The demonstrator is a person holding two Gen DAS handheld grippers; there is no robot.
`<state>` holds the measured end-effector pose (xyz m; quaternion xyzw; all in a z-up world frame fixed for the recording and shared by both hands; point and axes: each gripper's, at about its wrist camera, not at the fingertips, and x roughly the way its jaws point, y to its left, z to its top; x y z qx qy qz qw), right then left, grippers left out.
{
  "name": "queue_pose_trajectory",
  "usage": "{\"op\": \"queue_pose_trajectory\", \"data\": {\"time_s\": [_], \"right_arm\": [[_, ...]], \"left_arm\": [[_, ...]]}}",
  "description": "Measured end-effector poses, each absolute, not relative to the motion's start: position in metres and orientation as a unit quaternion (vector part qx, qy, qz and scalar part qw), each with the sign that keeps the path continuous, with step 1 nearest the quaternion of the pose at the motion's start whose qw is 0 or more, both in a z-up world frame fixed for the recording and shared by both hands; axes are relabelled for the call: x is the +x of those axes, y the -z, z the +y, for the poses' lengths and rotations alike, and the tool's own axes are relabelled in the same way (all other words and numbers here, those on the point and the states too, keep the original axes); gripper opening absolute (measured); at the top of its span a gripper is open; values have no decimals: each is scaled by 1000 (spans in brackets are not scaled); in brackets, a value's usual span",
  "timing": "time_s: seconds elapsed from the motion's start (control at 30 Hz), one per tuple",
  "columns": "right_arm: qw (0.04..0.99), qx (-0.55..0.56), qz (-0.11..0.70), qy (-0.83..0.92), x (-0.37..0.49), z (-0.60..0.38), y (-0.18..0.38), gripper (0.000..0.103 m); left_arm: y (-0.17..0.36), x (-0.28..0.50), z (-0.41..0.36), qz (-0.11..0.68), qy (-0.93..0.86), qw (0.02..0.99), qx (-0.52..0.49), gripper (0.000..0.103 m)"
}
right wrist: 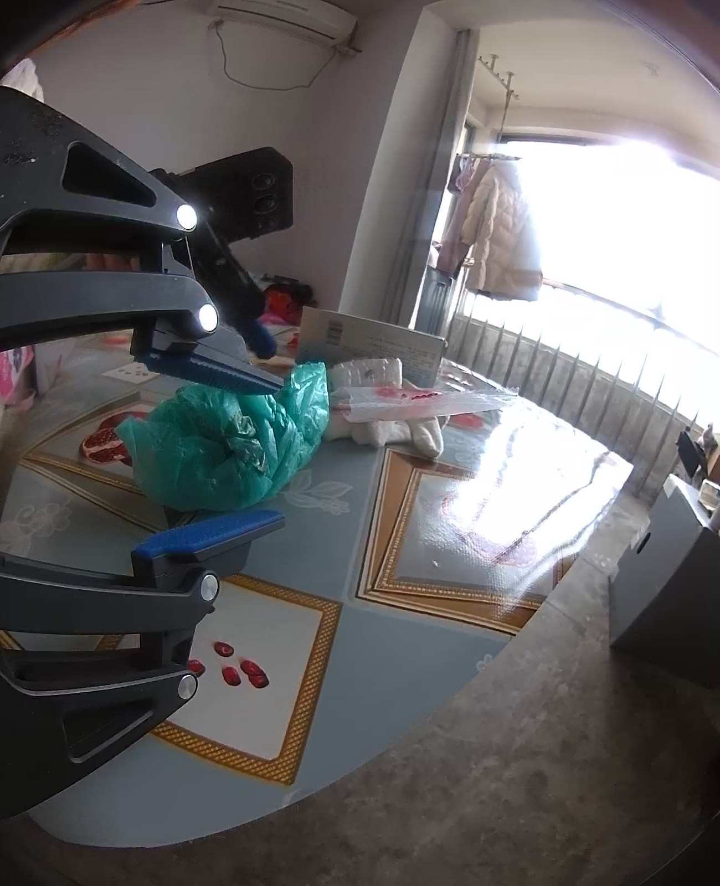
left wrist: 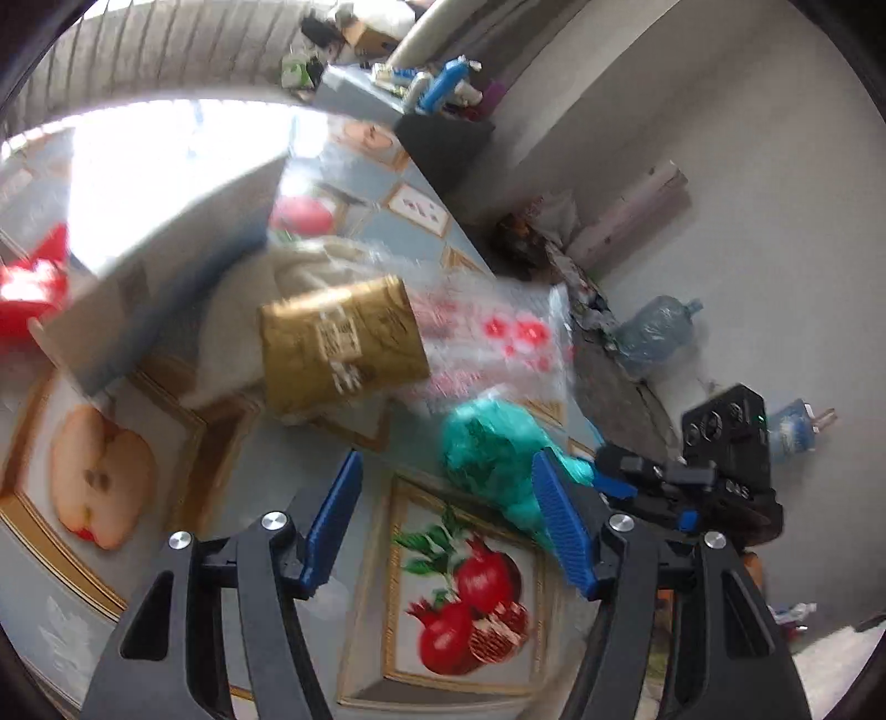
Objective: Collect trash
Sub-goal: 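Grasp the gold LOVE tissue pack with the left tool while the right holds the green bag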
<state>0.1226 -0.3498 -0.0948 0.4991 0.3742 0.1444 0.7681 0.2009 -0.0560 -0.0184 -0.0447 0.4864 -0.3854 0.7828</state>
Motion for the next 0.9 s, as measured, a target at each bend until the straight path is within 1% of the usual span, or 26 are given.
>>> {"op": "queue_pose_trajectory", "data": {"time_s": [0.1,0.17,0.23,0.33,0.53,0.63,0.73,0.9], "right_arm": [[768,501,373,-141,120,-348,94,42],[769,501,371,-139,118,-348,93,42],[769,504,369,-135,116,-349,93,43],[769,507,366,-131,113,-351,93,42],[772,500,370,-132,111,-351,92,43],[775,489,377,-132,112,-348,92,43],[782,476,382,-126,114,-344,89,45],[810,419,398,-97,113,-329,78,50]], "left_arm": [[2,220,-61,421,371,827,-39,62],[0,240,-72,402,359,841,-45,63],[10,262,-88,422,350,835,-41,64],[36,279,-97,483,337,807,-42,64],[44,240,-65,541,402,733,-90,64],[42,212,-52,550,424,712,-107,64],[37,190,-43,536,423,722,-110,64],[34,159,-59,499,372,782,-29,64]]}}
